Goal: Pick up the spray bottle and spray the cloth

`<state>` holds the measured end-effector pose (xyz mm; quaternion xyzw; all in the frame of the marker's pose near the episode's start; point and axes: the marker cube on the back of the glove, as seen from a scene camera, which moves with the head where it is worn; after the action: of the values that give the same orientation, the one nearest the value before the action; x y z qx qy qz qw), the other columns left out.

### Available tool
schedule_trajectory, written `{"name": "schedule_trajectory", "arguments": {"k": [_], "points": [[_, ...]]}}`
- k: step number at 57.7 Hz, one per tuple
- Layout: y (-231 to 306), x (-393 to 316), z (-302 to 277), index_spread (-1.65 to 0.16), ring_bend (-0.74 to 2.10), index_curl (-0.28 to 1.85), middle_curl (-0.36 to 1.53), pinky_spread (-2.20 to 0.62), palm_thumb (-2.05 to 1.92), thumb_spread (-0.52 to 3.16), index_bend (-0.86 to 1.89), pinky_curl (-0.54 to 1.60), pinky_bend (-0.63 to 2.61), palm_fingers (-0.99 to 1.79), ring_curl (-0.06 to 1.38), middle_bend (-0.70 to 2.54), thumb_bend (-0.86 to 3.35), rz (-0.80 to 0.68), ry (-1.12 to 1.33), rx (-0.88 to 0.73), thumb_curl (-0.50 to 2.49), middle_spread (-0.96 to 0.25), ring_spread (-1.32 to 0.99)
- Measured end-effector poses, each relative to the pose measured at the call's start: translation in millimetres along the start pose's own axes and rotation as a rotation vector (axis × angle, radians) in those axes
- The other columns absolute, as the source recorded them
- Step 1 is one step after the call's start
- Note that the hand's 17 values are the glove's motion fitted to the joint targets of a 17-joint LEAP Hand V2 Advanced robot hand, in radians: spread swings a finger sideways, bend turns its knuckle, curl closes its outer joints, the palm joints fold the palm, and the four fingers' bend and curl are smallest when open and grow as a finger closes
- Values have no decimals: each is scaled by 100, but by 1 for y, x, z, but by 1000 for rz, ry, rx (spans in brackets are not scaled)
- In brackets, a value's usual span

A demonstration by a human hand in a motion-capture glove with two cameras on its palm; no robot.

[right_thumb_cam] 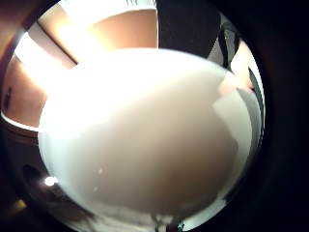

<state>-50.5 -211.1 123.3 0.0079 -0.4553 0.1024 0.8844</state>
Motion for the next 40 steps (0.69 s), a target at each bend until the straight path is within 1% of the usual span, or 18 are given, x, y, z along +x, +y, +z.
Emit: {"name": "schedule_trajectory", "arguments": {"k": [6,10,15,26,33,40], "points": [[18,-34,2,-24,45,42,45,-9,107,42,25,30,20,118,37,39,-3,-90,84,-116,62,-17,-21],[3,-43,1,-23,45,43,45,-13,107,37,23,32,23,122,38,38,-3,-171,272,14,63,-17,-22],[1,-71,0,-23,45,45,47,-18,106,31,23,34,25,125,40,39,-3,-262,388,55,65,-16,-22],[12,-132,20,-22,46,48,49,-22,105,23,22,37,28,126,42,40,-3,-466,661,-14,69,-16,-21],[26,-154,47,-22,45,50,49,-23,105,21,21,37,28,125,43,40,-3,-585,856,-72,70,-15,-21],[39,-164,75,-22,45,51,50,-23,105,19,22,38,28,125,44,40,-3,-645,949,-90,71,-15,-21]]}}
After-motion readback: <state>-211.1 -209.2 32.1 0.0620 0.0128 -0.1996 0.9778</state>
